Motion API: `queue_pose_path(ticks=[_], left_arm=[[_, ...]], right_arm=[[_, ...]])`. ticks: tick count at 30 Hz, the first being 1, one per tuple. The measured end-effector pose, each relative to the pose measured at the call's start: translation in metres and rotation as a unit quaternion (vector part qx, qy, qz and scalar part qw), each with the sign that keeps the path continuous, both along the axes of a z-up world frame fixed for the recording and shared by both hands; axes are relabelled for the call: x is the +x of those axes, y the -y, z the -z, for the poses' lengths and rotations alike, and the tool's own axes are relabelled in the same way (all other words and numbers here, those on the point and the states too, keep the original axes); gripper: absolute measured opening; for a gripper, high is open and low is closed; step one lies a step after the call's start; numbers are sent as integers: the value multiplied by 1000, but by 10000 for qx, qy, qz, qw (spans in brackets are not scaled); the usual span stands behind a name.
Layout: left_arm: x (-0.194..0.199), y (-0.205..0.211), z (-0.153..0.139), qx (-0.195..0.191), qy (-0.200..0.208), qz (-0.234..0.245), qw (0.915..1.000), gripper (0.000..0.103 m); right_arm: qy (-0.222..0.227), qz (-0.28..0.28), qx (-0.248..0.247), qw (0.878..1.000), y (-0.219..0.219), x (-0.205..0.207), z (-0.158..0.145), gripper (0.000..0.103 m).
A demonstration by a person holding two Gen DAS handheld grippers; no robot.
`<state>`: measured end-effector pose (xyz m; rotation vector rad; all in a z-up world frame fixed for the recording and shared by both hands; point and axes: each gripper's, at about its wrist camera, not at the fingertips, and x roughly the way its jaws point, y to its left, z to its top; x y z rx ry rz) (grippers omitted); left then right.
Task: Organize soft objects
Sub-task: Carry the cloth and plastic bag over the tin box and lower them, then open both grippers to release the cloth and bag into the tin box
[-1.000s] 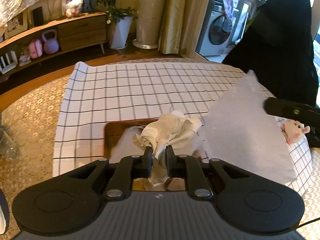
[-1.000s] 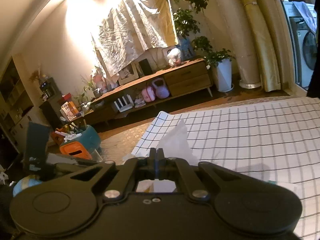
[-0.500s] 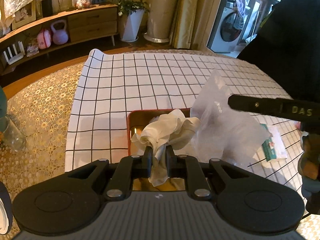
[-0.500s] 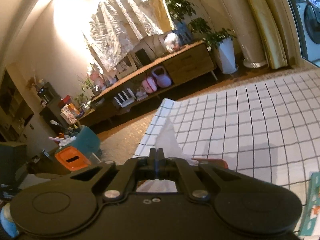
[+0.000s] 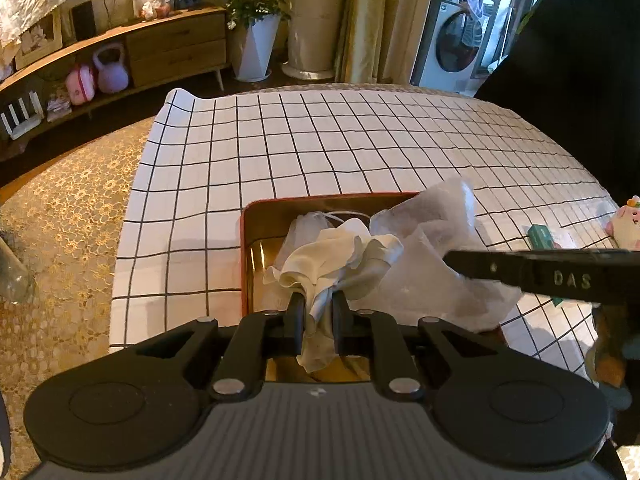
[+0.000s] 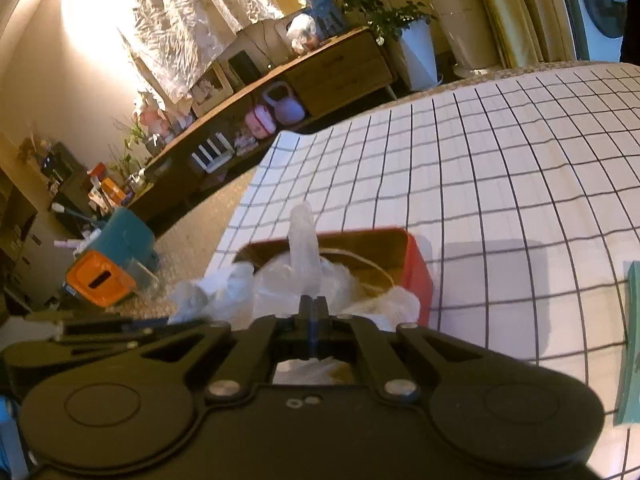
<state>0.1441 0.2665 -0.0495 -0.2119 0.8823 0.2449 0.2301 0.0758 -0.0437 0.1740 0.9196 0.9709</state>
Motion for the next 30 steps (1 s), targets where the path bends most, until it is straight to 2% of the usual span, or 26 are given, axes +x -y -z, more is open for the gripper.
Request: queue_pose_path(ticks=[8,11,13,22,27,28,29,30], left_arm=[[-1,9,16,160,-44,70,9998,14],[-3,12,19,225,-27,116,9997,14],[-2,13,20,186,-3,153,9997,14],[0,10,22,88,-1,108,9999,17],[-3,10,20,19,29,120,9999,31],[-3,10,20,10,37,107,9999,37],[-3,10,19,-8,51,113,9999,50],[-4,11,18,-13,87,122,9999,58]], right_arm=[[331,-237,-268,9988,6,-27,7,2],[493,-315,-400,9975,4,-33,7,7],[606,-359,-493,9963,4,-35,6,13],[1138,-661,-761,9884,4,-49,-1,29],[1397,-725,-876,9836,5,-54,-7,36],[1442,-729,-898,9828,5,-54,-8,36],[1506,-717,-932,9816,6,-54,-9,38],[1591,-696,-982,9799,6,-55,-11,43]])
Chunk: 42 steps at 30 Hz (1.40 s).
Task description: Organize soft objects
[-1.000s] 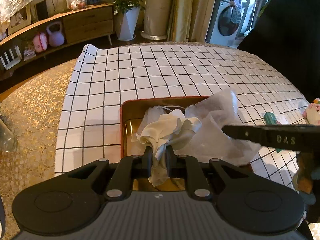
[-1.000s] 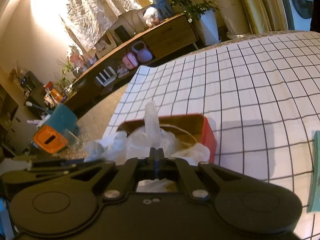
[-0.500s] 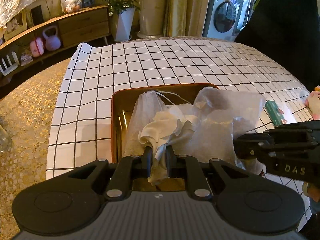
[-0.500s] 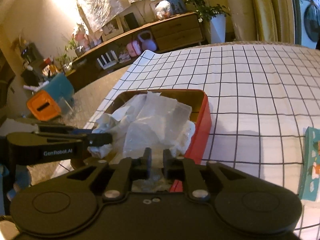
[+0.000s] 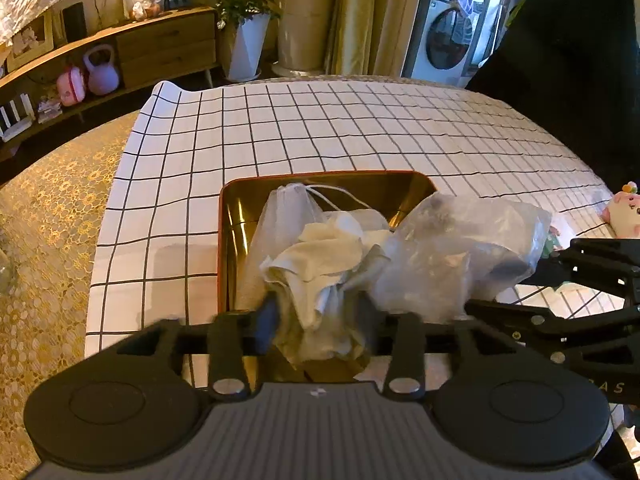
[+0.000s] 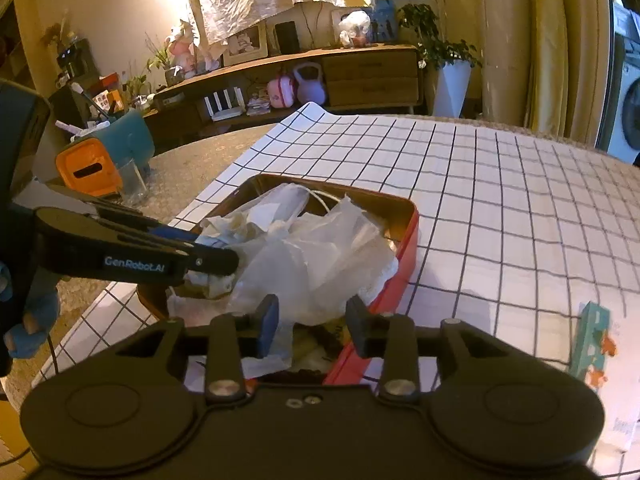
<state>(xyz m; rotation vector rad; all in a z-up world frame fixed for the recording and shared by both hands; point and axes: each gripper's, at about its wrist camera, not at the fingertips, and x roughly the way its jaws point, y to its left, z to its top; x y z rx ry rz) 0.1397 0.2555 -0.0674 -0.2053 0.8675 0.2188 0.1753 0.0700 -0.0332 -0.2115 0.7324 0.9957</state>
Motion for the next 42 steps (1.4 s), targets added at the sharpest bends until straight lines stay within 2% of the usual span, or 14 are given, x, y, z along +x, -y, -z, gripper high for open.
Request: queue_pose_path(ticks=[1,2,11,13,16,24,26,30,33,36,39,42], left_arm=[[-1,1,-2,25,42,-2,10000,67],[-3,2,-4,69,92,5,9999,68],[-13,-2,-16,-65,244,-108,9996,72],[-17,-2,-20,-87,307,-139,9994,72],[-23,0,-26,-85,391,-143,9991,72],[-39,23,-44,25,657,-66,9978,72],[-43,34,-50,107,721,-12,9973,78],[-52,56,-63,110,942,91,9955,79],[-58,71,-71,156,1090,126,9938,85],[-63,87,-76,159,1207,167,9924,86],[-67,106,-78,213,1187,213,9925,86],[-74,122,-80,229,1276,279,9912,93]], right_arm=[[54,-30,-1,10000,0,-1,-1,46],[87,-61,0,9999,1,-2,-2,47],[246,-37,-31,9997,13,-3,-11,66],[270,13,-40,9996,17,-3,-12,75],[302,66,-54,9995,25,-3,-13,82],[230,296,203,9991,65,-5,-27,87],[255,309,319,9987,78,-9,-33,89],[356,390,562,9970,104,-18,-46,95],[440,443,718,9955,123,-28,-55,98],[607,502,845,9933,142,-40,-62,103],[781,603,929,9908,156,-52,-67,103],[982,695,1009,9876,170,-64,-69,103]])
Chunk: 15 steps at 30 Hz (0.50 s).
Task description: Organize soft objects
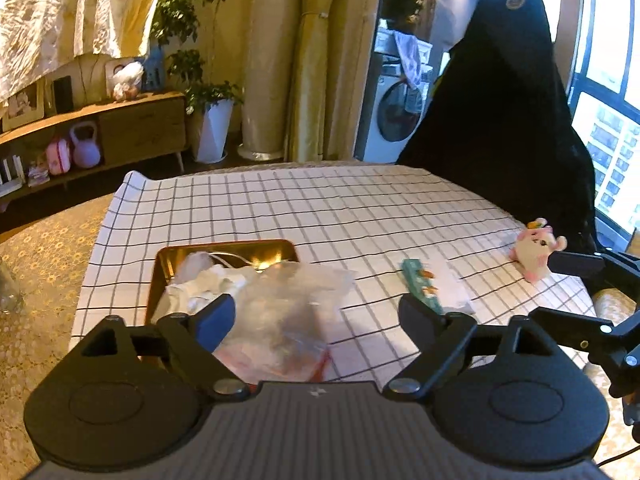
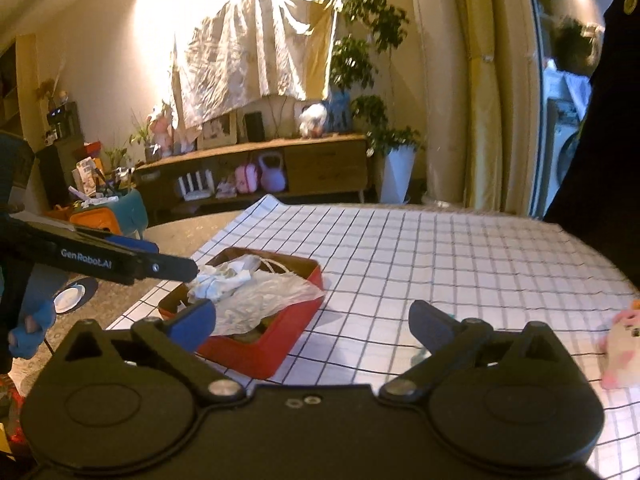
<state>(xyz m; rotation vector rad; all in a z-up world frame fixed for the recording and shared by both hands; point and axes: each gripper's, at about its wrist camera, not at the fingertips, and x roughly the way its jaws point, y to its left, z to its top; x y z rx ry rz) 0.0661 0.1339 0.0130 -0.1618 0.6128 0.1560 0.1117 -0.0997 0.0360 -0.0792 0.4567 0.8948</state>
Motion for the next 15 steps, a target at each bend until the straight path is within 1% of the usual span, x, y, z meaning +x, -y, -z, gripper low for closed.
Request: queue_pose_path(ticks=[2,6,10,15], left_arm=[[-4,8,-1,-43,59,52,10000,99],[-15,29,-3,-66,152,88,9998,100],[-26,49,-3,118,240,92,9996,100],[-41,69,-7,233,397,114,9989,100]], right_arm=[[47,51,65,10000,7,-6,-1,103],[115,201,242,9994,22,-16,-2,103],[92,392,443,9982,34,-23,-3,103],[72,795,536,9954,45,-35,1,103]])
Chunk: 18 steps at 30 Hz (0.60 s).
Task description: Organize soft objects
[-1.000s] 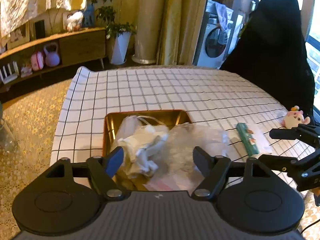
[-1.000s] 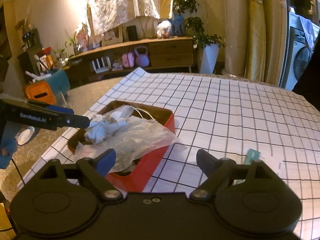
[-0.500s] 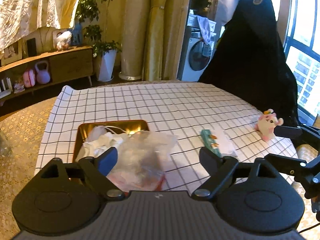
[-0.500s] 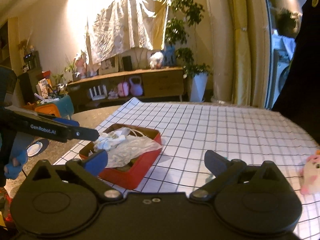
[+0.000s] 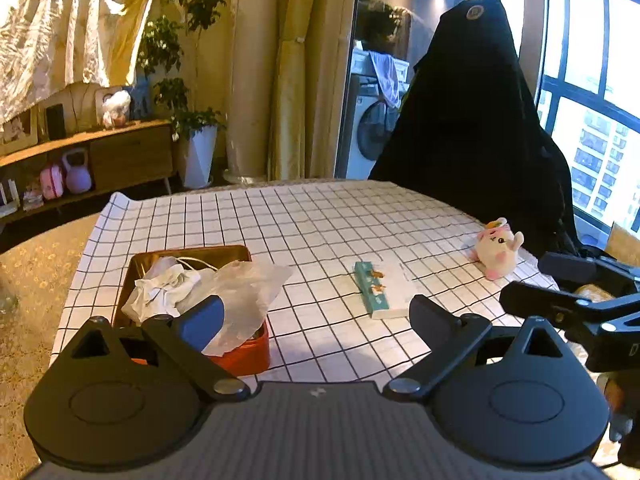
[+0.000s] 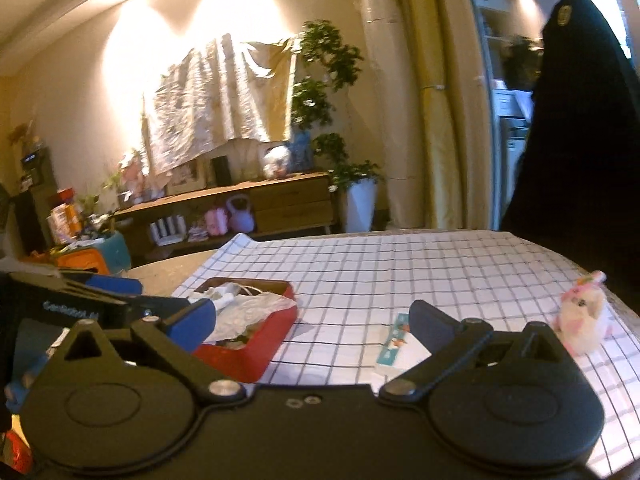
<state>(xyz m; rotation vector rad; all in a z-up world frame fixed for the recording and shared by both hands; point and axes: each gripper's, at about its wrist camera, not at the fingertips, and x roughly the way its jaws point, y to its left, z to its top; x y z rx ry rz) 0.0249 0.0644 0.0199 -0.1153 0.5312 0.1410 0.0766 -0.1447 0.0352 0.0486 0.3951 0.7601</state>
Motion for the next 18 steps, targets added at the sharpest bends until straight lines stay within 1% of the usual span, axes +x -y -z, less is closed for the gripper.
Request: queue_pose_path(ticks=[4,9,14,18], left_arm=[[-11,13,-2,59,112,-8,9999,100],[-19,23,-1,72,130,149,9998,100],[-25,30,1,89,153,259,9995,100],[-28,30,1,61,194,359,9991,100]], right_arm=[[-102,299,110,9994,11,-10,4,103],[-112,651,-6,9978,17,-24,11,103],[-213,902,48,9957,22,-34,18,103],[-176,1073,-2,9941,23,-39,23,103]])
